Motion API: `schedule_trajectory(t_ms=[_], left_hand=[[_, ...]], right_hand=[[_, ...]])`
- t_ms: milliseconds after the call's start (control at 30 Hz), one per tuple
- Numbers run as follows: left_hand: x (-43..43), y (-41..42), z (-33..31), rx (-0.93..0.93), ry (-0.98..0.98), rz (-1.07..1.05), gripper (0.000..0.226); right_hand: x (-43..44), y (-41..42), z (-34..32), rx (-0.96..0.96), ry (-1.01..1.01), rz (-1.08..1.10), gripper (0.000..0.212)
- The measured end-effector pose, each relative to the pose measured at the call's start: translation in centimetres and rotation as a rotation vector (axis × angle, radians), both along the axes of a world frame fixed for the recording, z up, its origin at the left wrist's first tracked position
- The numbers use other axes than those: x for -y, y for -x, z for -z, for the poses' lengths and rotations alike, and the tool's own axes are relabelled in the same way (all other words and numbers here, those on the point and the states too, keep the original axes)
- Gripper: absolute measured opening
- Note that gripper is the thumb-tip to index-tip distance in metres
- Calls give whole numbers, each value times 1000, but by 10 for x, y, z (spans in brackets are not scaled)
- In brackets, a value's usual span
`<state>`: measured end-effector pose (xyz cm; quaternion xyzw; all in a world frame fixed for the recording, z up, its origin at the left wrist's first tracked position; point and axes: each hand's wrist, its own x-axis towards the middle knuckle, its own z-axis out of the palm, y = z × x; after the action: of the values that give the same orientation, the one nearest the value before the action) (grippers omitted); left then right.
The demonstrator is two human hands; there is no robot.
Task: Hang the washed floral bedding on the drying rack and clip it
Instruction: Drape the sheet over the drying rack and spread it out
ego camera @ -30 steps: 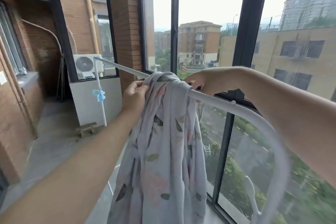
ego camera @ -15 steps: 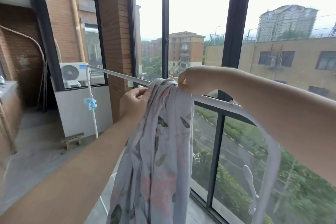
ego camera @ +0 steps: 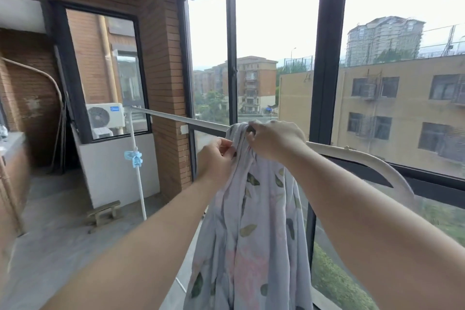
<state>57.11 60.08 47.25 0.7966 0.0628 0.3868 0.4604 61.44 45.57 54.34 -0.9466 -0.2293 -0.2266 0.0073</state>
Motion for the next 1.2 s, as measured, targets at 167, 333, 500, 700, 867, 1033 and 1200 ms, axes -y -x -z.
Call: schedule_trajectory(t_ms=[167, 333, 500, 700, 867, 1033, 1200], left_hand=[[-9, -1, 4, -44, 28, 14, 5], [-13, -1, 11, -121, 36, 13, 9], [-18, 0, 24, -121, 74, 69, 9], [-43, 2, 11, 3, 42, 144, 12], [-62, -8, -13, 87, 196, 221, 24], [-85, -25, -42, 135, 298, 304, 26], [-111, -58, -59, 142, 236, 270, 25]], right_hand=[[6, -2, -4, -28, -44, 16, 49], [0, -2, -1, 39, -67, -10, 42], [-7, 2, 2, 33, -91, -11, 37], [-2, -1, 1, -61, -168, -4, 28], [-30, -16, -22, -119, -402, -59, 23], [-68, -36, -44, -432, -305, -233, 39], [-83, -64, -73, -644, -329, -195, 28]])
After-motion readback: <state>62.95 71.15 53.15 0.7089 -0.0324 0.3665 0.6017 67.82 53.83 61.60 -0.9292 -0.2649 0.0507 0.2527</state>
